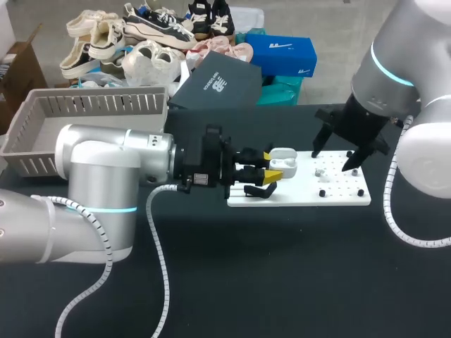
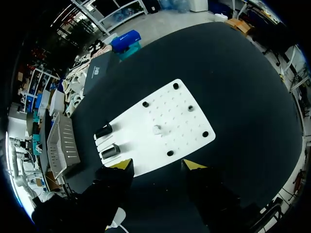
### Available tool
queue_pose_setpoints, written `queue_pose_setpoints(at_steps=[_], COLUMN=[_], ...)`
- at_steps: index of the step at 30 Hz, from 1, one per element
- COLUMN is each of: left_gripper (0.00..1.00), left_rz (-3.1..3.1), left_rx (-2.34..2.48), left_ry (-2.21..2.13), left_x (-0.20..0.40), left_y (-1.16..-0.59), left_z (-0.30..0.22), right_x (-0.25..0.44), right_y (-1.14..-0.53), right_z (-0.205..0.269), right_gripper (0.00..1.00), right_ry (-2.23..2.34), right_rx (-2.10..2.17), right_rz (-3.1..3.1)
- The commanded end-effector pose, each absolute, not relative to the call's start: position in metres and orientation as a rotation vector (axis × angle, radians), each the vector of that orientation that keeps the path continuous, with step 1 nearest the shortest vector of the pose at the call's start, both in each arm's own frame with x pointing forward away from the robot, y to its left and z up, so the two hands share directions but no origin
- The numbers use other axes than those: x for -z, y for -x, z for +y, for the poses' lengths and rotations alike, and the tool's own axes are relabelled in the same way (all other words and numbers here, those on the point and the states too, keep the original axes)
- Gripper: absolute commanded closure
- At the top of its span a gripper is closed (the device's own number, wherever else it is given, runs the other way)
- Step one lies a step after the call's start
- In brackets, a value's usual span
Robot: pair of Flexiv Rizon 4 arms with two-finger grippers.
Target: Pick up each earbud case from the left stands, insert the matching earbuds, close the lid, and place the case in the box.
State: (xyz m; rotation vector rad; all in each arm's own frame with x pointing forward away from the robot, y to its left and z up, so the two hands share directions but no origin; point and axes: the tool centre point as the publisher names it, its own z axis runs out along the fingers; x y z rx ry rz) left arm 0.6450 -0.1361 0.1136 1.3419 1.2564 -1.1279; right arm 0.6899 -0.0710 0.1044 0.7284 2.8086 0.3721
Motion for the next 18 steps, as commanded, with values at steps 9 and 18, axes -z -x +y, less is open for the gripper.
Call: queue_pose_setpoints(at_steps=[9, 18], left_gripper=[1.0, 1.0], left_rz=[1.255, 1.255], left_rx=[1.131, 1.131], left_ry=[-1.344, -1.344], left_x=[-0.114, -0.114], left_y=[-0.646, -0.646], left_z=[-0.136, -0.136], right_x=[-0.083, -0.074], right_y=[-0.704, -0.712], right_z=[-0.066, -0.066], right_gripper=[0.51, 0.53], right_ry=[-0.664, -0.603], right_rx=[-0.383, -0.357], right_rz=[2.846, 2.837])
